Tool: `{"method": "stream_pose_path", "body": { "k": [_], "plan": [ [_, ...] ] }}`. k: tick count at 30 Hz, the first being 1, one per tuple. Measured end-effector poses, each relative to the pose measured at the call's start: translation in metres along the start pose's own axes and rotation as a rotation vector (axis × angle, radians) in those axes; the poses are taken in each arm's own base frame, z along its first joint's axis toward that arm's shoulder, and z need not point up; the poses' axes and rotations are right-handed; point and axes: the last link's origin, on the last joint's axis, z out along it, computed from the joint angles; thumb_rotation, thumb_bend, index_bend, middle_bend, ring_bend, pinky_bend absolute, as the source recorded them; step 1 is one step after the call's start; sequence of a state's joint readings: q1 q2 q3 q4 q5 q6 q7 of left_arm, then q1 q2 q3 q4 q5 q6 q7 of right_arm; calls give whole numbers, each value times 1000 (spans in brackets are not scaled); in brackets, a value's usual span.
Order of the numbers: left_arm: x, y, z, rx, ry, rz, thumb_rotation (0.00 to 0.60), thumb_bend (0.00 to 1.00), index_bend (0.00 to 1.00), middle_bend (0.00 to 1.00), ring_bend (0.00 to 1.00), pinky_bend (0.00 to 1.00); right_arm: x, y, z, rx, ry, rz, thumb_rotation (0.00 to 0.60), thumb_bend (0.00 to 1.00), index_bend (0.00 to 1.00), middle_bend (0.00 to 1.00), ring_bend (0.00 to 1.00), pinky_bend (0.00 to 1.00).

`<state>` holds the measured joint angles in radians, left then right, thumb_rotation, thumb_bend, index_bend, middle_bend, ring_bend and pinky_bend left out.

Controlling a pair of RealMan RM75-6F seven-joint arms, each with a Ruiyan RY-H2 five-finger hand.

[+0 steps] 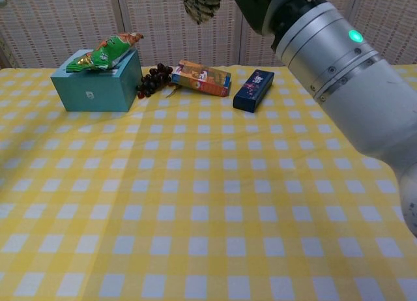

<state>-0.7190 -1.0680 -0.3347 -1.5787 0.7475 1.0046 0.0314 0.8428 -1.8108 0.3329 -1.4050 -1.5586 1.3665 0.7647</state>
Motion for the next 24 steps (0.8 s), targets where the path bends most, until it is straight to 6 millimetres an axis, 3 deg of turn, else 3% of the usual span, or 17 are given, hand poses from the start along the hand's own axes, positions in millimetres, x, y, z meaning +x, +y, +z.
{"method": "stream_pose_path", "body": {
  "k": [10, 24],
  "plan": [
    [3, -7, -10, -48, 44, 67, 600, 419, 706, 1000, 966, 1000, 13, 7, 3, -5, 146, -28, 600, 476, 885, 746, 623, 658],
    [12, 15, -40, -305, 196, 199, 600, 418, 709, 1000, 964, 1000, 16, 26, 13, -91, 311, -170, 600, 514, 893, 746, 634, 658]
  ]
}}
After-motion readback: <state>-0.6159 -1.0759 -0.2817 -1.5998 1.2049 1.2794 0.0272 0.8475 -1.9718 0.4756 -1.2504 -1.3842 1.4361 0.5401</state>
